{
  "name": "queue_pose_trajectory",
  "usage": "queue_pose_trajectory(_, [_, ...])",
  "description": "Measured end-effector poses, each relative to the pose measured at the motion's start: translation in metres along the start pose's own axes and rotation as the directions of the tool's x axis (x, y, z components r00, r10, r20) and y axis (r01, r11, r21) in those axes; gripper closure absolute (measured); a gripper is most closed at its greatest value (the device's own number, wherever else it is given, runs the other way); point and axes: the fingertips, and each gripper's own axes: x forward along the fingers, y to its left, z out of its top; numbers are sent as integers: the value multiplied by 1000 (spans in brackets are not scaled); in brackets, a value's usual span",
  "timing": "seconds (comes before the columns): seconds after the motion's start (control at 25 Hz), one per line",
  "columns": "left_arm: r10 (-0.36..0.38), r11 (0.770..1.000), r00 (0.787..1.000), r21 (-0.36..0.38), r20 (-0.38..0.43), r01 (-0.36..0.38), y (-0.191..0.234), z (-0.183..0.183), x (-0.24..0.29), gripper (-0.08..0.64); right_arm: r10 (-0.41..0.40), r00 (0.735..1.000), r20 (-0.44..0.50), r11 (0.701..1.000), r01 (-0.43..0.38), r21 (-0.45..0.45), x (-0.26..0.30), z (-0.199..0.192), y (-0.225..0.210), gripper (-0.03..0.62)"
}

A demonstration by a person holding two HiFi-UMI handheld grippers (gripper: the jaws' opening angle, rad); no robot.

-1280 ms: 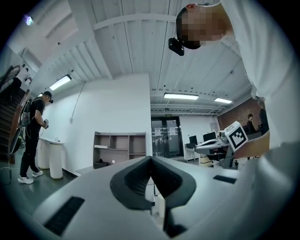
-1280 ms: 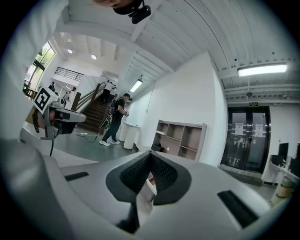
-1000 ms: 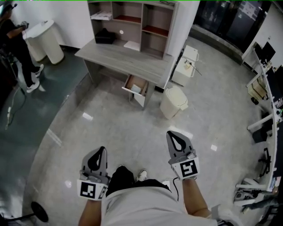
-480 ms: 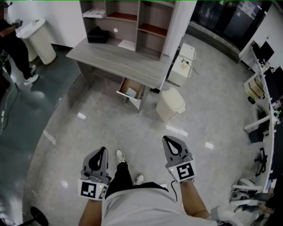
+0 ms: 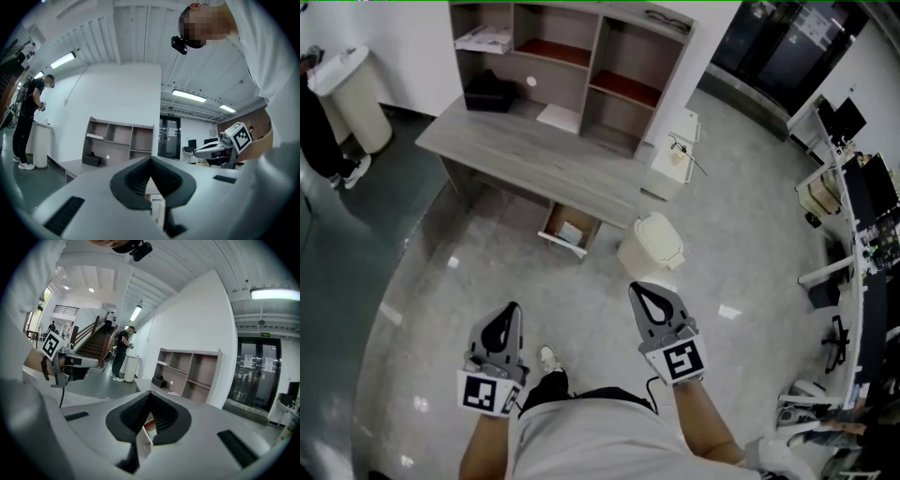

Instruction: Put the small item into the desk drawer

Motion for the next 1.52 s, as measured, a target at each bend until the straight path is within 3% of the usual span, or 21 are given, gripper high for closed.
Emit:
queue_pose_trajectory(0.24, [-78, 996, 997, -45, -15, 77, 36, -5, 50, 543, -70, 997, -22, 997, 71, 33, 33, 6, -17, 571])
queue_pose_trajectory(0.4, [-123, 992, 991, -40, -44, 121, 35, -15, 80, 543, -98, 993, -67, 992, 102, 70, 39, -13, -39, 571])
queue_pose_trajectory(0.56, [-122, 992, 991, -33, -50, 121, 30, -17, 112, 543, -80, 995, -58, 993, 85, 81, 57, -24, -62, 571])
queue_pose_trajectory(0.84, [-54, 998, 998, -20, -42, 53, 23, -4, 154, 543, 9, 1000, 5, 997, -9, 82, 108, -27, -114, 571])
queue_pose_trajectory(1.08, [65, 998, 996, -3, -57, -65, 41, -9, 164, 543, 108, 994, 17, 992, -109, 68, 149, -35, -123, 571])
queue_pose_trajectory(1.28, [127, 991, 987, -22, -97, -130, 45, -22, 159, 543, 155, 985, -73, 985, -149, 91, 165, -64, -124, 571])
queue_pose_trajectory(1.52, [156, 986, 978, -39, -138, -163, 53, -38, 158, 543, 152, 971, -185, 981, -126, 146, 190, -117, -120, 569])
